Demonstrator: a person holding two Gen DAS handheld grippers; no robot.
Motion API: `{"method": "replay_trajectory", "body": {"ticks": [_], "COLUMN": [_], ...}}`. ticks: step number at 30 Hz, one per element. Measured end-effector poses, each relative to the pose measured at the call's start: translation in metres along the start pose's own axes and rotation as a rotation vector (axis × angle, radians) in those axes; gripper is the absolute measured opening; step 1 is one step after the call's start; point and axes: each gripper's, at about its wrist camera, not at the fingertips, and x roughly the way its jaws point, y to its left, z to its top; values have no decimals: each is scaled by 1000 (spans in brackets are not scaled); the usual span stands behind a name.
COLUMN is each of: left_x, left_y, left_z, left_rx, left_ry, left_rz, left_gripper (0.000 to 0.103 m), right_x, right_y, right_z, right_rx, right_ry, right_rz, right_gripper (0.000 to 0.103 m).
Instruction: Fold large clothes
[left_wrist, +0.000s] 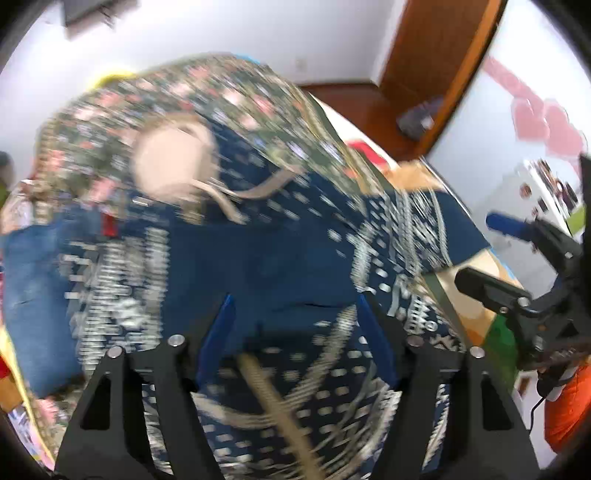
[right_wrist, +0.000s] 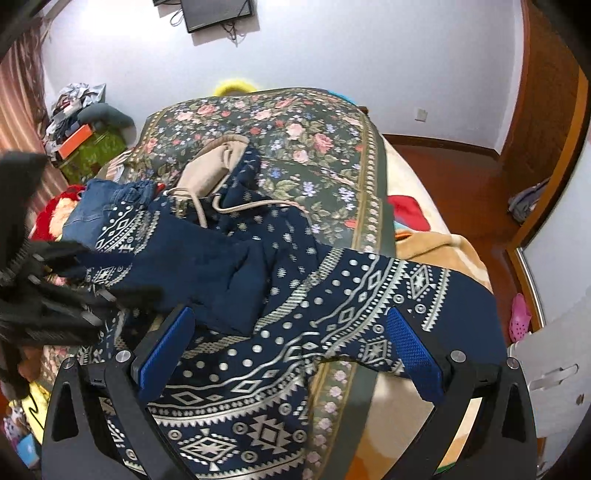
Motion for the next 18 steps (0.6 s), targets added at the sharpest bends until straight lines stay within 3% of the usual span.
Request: {"method": "replay_trajectory", "body": {"ticks": [3,6,11,16,18], "left_x": [-30,-50,-46,-7,6], "left_y": [35,77,145,191,200], "left_z": [-9,-29,-71,-116,-126], "left_rx": [-48,-94,-182,-300,-315], "left_ry": [-112,-159,-95,-1,18], "left_rz": [101,196,346,379,378], "left_gripper": [95,96,96,96,96], "right_x": [7,18,45,87,102], "right_y": [14,28,52,72,77], "right_z": [3,5,7,-1,-4], "right_rx": [-28,-51,-125,-202,-226], "right_ry": [6,15,53,118,160], "right_rz": [4,15,-5,-56,-61], "right_gripper": [103,103,101,100,91]}}
